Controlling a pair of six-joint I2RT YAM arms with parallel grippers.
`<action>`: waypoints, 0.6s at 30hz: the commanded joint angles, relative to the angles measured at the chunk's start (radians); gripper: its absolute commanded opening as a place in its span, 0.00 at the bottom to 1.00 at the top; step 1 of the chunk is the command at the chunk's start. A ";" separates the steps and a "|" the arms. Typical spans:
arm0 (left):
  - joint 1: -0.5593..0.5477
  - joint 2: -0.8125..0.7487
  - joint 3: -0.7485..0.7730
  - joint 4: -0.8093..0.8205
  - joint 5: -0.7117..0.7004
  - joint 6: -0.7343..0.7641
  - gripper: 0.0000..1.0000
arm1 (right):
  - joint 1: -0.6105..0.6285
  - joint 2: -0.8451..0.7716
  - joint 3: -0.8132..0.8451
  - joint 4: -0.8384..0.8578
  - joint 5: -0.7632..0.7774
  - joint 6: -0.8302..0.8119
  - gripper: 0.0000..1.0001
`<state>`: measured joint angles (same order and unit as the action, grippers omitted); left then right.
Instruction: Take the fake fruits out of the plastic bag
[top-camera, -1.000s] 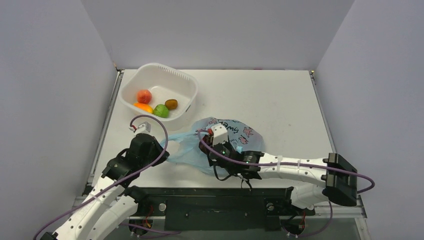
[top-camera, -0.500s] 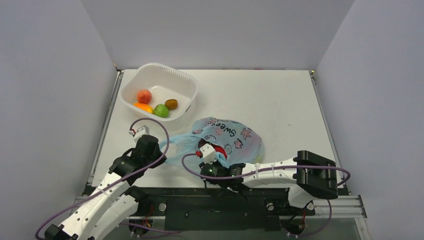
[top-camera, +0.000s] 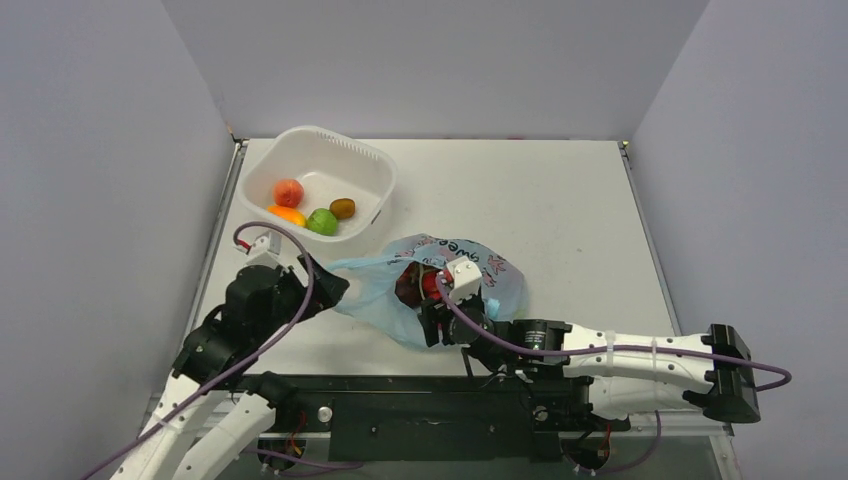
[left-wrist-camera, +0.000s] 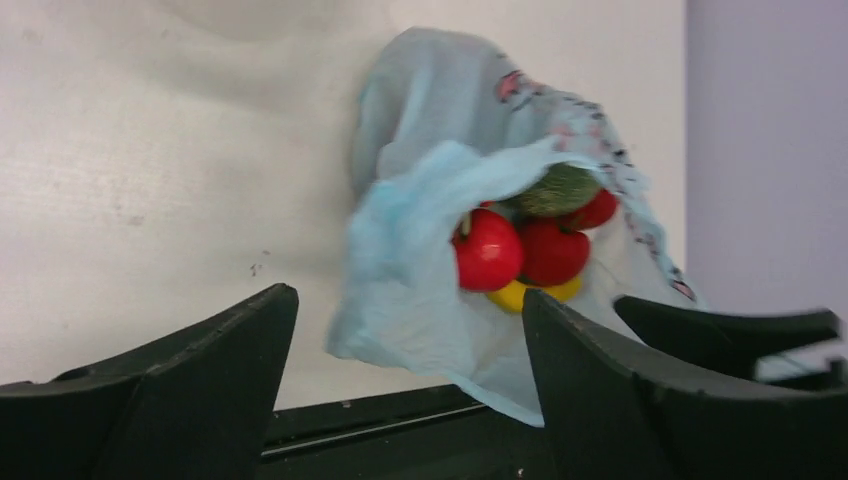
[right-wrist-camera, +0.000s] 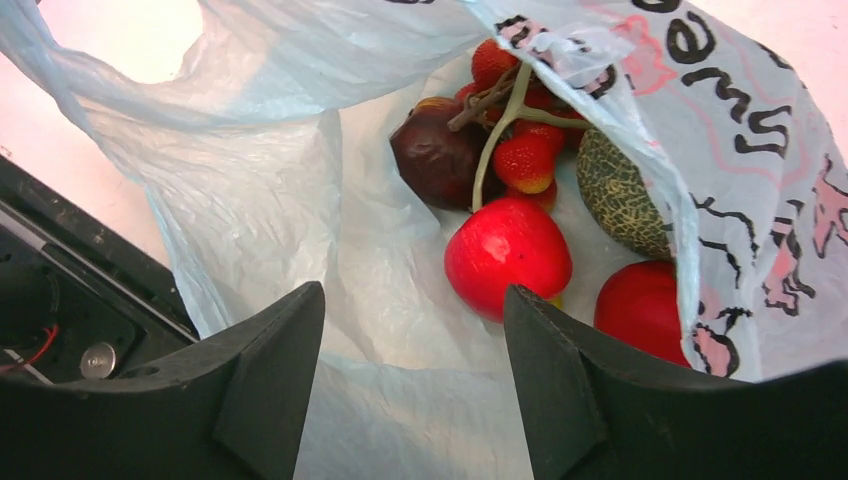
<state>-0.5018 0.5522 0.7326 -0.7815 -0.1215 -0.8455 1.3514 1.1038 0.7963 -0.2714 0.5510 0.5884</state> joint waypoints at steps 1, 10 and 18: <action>0.004 -0.015 0.212 0.005 0.139 0.085 0.87 | -0.016 -0.013 0.003 -0.036 0.063 0.032 0.61; -0.078 0.129 0.172 0.406 0.511 -0.046 0.85 | -0.023 -0.100 -0.058 -0.074 0.244 0.174 0.41; -0.500 0.409 0.172 0.545 0.123 0.010 0.82 | -0.038 -0.159 -0.137 -0.141 0.294 0.246 0.36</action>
<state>-0.9184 0.8307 0.8791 -0.3687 0.1665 -0.8581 1.3216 0.9855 0.7158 -0.3805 0.7773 0.7670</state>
